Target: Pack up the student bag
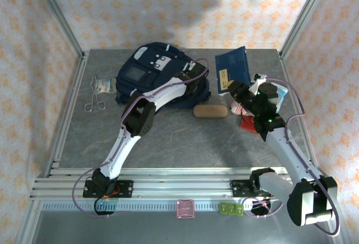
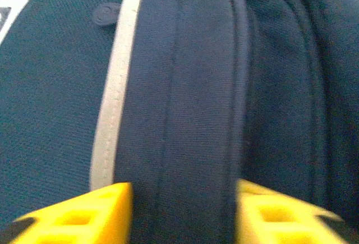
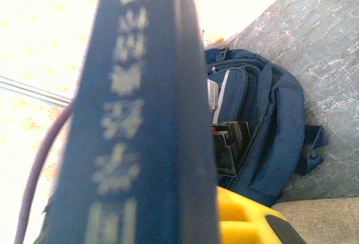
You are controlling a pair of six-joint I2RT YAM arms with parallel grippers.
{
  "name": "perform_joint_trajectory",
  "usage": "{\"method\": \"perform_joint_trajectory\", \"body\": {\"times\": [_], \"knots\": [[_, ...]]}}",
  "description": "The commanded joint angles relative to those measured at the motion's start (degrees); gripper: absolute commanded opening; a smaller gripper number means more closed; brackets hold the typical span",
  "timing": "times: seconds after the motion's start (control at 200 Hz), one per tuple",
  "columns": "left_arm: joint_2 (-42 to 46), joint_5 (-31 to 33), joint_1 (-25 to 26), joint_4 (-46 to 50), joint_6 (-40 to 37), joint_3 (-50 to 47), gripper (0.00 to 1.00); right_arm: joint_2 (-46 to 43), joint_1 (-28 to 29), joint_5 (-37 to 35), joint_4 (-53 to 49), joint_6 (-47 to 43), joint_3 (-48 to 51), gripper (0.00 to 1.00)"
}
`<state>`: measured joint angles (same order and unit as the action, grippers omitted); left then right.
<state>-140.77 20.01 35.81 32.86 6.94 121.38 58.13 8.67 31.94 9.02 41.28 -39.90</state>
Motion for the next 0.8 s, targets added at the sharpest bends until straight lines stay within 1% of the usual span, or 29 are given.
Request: {"method": "perform_joint_trajectory", "body": {"times": [0.0,0.01,0.095,0.25,0.36,0.465,0.566,0.646,0.726,0.796], "knots": [[1.28,2.29,-0.39,2.81,-2.00,-0.97,0.02,0.12,-0.24,1.01,3.29,-0.66,-0.18,0.00],[1.29,2.20,-0.44,3.06,-2.08,-0.77,0.00,0.14,-0.23,1.01,3.29,-0.60,-0.22,0.00],[2.45,2.01,-0.56,4.55,-2.42,1.18,0.00,0.81,-0.24,1.17,2.86,-0.58,-0.34,0.00],[8.41,2.91,-1.09,3.86,-4.58,2.28,0.00,3.52,-0.31,1.69,2.01,-0.50,-0.93,0.00],[11.73,3.03,-2.51,5.11,-5.84,4.63,0.00,5.87,-0.27,3.26,3.11,0.12,-1.05,0.00],[14.50,2.63,-4.00,5.90,-6.62,6.22,0.00,8.84,-0.25,6.70,5.66,0.89,-1.45,0.00],[17.22,2.06,-4.70,5.40,-7.39,6.50,0.00,13.34,0.02,12.48,9.05,1.44,-2.64,0.00],[18.85,2.09,-4.86,4.42,-8.27,6.71,0.00,17.33,2.21,16.11,8.90,-0.65,-5.67,0.00],[20.02,2.63,-4.84,4.31,-9.29,7.80,0.00,20.95,5.82,16.18,7.94,-2.22,-8.71,0.00],[21.07,2.53,-4.80,4.28,-9.62,8.73,0.00,24.92,7.47,17.43,9.86,-1.17,-10.56,0.00]]}}
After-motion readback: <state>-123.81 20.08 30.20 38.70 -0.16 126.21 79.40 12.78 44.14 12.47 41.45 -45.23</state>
